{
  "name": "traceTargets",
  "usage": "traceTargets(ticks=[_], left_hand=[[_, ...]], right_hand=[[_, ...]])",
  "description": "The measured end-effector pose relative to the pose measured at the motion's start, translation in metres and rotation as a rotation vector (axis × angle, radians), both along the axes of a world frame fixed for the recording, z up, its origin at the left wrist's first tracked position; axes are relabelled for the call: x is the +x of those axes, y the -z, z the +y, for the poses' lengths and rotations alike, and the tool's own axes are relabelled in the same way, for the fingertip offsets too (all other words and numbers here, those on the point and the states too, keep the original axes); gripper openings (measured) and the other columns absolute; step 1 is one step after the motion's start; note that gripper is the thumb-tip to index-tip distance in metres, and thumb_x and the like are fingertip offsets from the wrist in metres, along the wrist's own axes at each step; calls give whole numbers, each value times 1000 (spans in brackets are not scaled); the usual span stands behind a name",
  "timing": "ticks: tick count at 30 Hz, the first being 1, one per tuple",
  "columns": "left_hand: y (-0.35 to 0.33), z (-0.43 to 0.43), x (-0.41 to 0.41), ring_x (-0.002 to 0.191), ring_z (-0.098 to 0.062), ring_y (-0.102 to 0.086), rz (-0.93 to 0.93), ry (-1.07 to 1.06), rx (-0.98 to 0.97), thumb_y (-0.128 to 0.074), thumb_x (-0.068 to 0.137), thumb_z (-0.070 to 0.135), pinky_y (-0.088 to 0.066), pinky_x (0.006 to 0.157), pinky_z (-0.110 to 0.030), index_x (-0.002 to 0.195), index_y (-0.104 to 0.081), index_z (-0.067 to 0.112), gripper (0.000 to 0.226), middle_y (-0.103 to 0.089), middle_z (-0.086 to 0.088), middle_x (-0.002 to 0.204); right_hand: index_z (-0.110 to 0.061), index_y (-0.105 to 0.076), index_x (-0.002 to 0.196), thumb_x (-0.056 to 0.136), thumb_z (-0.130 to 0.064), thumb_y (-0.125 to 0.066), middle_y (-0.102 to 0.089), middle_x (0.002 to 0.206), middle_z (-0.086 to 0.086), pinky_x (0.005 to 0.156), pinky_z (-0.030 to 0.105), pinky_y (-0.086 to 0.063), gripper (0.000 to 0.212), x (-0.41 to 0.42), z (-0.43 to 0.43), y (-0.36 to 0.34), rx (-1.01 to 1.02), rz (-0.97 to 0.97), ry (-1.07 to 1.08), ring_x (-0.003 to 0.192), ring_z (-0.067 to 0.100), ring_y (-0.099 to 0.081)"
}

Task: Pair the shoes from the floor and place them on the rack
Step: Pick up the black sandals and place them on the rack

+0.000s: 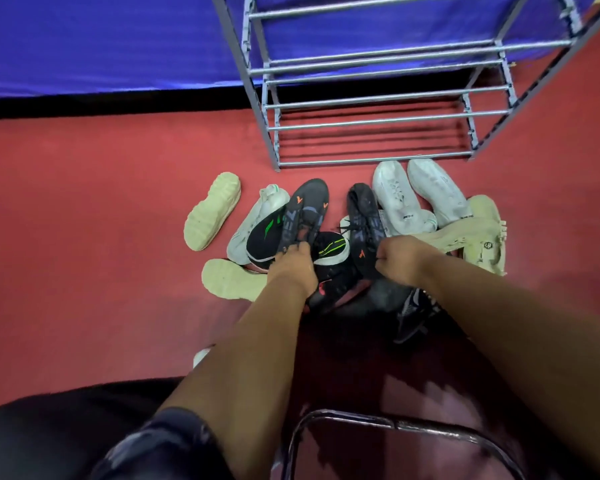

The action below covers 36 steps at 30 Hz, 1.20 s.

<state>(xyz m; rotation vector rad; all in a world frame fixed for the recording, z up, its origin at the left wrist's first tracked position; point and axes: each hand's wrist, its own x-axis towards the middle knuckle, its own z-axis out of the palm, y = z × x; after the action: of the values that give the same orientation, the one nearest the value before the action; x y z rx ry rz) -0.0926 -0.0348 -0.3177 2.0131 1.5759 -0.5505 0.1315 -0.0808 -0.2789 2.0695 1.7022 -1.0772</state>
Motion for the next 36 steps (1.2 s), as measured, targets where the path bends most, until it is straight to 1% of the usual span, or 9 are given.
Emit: traceTargets(ticks=[4,9,12,15,20,23,25,30,36], left_hand=[[0,11,2,128,-38,-46,38,-88,7,-60,93,20,-45,103,-49,140,-43,11,51,-51,-13,142],[22,26,15,124,-39,-44,4,-218,120,-66,89,20,-47,100,-51,141,-40,9,59,-34,-16,146],[43,28,16,123,-38,-44,-11,-295,106,-78,83,30,-49,94,-47,137,-34,6,74,-34,-16,142],[64,23,10,121,-34,-44,87,-222,181,-81,77,50,-48,93,-44,136,-34,5,88,-41,-14,134],[83,26,4,117,-32,-46,139,-227,292,-78,76,56,-43,95,-43,130,-39,6,83,-48,-12,129],[90,30,4,117,-32,-46,129,-225,281,-77,77,58,-43,95,-43,130,-39,7,83,-48,-11,130],[93,32,4,119,-33,-46,81,-270,239,-80,76,56,-44,95,-45,134,-36,7,88,-46,-11,132],[101,37,0,119,-34,-44,-1,-322,182,-83,73,54,-46,94,-46,138,-32,5,96,-44,-11,133],[102,43,-4,120,-34,-43,-58,-375,136,-86,69,50,-45,97,-47,128,-37,10,86,-47,-10,132]], right_hand=[[-8,-72,107,98,-27,-51,-73,114,16,84,34,-52,30,-18,11,2,13,-28,-14,105,34,-66],[-10,-67,116,93,-27,-55,-63,123,17,92,41,-55,30,-14,29,30,76,-28,-28,109,38,-64],[-15,-60,135,93,-25,-58,-53,134,13,98,46,-54,43,1,53,44,60,-65,-73,117,38,-62],[-23,-49,150,92,-21,-62,-42,147,10,102,50,-52,60,19,84,60,104,-101,-106,125,40,-57],[-42,-25,162,87,-16,-70,-12,172,2,111,48,-44,91,37,120,88,174,-239,-359,138,37,-43],[-50,-4,164,89,-18,-70,8,176,1,116,48,-36,105,39,133,104,191,-358,-523,149,37,-31],[-49,1,165,91,-20,-68,15,175,1,120,49,-32,105,39,141,112,204,-426,-609,153,38,-24],[-46,-4,165,96,-23,-64,21,175,0,125,54,-22,94,39,155,124,160,-518,-702,159,38,-11],[-46,-1,165,99,-24,-60,20,175,1,125,53,-23,92,47,155,128,147,-531,-769,159,37,-13]])
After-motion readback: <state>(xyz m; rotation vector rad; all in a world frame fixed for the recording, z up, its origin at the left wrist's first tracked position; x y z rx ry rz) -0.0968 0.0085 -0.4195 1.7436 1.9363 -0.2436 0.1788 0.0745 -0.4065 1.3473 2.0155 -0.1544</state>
